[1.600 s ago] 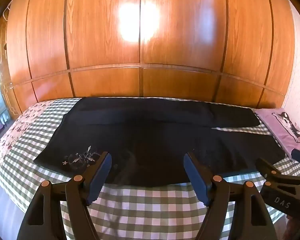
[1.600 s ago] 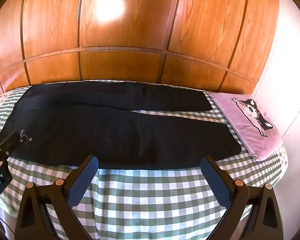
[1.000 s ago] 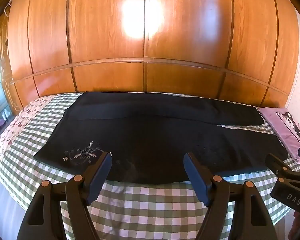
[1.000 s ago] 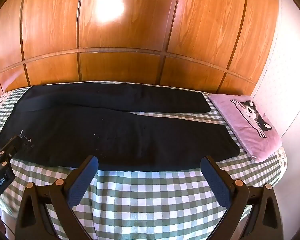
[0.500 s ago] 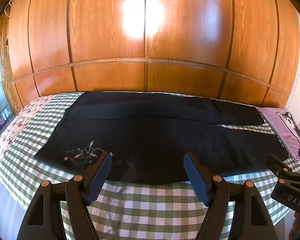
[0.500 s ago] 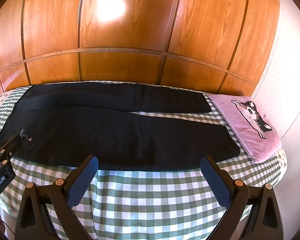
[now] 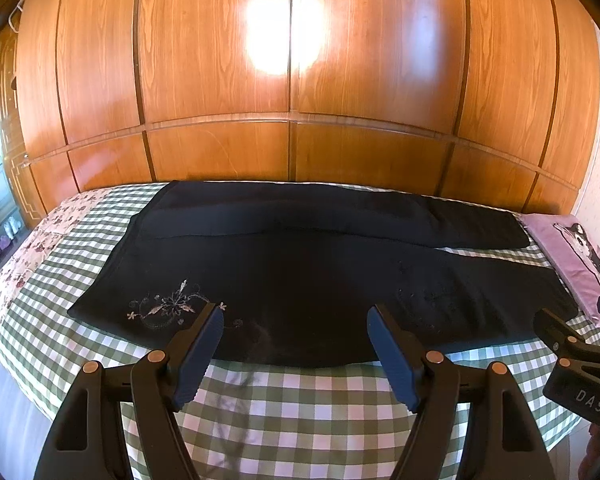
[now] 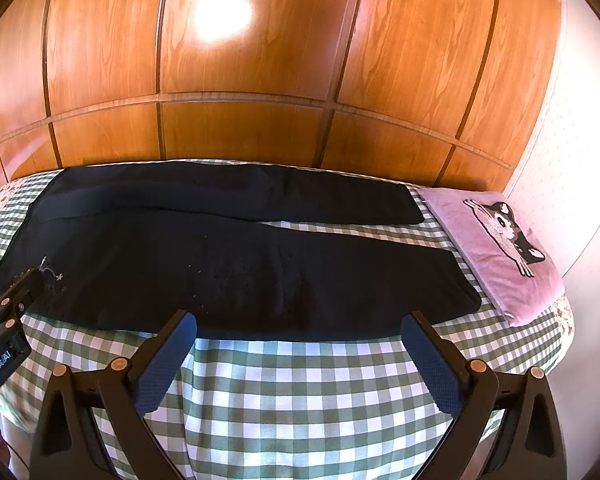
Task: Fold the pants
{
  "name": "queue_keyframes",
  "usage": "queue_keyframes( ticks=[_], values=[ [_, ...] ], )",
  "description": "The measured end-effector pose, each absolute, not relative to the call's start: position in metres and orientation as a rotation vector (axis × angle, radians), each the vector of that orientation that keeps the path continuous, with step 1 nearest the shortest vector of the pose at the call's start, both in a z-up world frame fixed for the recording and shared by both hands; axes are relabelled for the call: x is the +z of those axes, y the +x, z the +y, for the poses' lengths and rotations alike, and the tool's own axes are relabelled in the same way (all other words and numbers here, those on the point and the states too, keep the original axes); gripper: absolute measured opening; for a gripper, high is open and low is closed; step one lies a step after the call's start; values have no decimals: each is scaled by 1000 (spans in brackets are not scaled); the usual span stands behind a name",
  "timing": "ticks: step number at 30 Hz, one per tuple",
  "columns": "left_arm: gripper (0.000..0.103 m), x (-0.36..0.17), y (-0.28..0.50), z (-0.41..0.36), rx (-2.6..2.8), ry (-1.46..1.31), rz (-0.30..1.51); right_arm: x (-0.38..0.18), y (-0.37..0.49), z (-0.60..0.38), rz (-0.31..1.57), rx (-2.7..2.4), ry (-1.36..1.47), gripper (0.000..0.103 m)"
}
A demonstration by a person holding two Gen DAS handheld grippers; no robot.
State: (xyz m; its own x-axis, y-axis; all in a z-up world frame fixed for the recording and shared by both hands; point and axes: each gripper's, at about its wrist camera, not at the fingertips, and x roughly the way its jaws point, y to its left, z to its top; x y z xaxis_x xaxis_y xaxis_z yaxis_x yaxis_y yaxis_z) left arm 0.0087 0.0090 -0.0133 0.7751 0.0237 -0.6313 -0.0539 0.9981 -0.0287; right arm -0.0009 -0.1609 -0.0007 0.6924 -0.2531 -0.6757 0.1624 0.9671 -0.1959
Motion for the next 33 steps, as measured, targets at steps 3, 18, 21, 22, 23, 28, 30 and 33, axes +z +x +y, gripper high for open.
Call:
queue_keyframes(
  ticks=[3, 18, 21, 22, 23, 28, 30, 33],
  values=[
    [76, -14, 9, 9, 41, -46, 685, 0, -2, -161, 771, -232, -125, 103],
    [76, -20, 13, 11, 43, -53, 706, -5, 3, -163, 790, -234, -120, 103],
    [76, -23, 14, 12, 48, -60, 716, -9, 4, -165, 803, -235, -112, 102],
    [76, -24, 15, 14, 50, -65, 718, -9, 5, -166, 805, -237, -111, 103],
    [76, -25, 16, 14, 53, -67, 721, -10, 5, -166, 808, -239, -111, 103],
    [76, -31, 20, 20, 69, -83, 739, -14, 8, -169, 821, -247, -107, 103],
    [76, -34, 22, 23, 72, -94, 748, -16, 9, -170, 824, -249, -106, 102],
    [76, -39, 26, 29, 83, -109, 767, -18, 11, -174, 829, -256, -104, 103]
  ],
)
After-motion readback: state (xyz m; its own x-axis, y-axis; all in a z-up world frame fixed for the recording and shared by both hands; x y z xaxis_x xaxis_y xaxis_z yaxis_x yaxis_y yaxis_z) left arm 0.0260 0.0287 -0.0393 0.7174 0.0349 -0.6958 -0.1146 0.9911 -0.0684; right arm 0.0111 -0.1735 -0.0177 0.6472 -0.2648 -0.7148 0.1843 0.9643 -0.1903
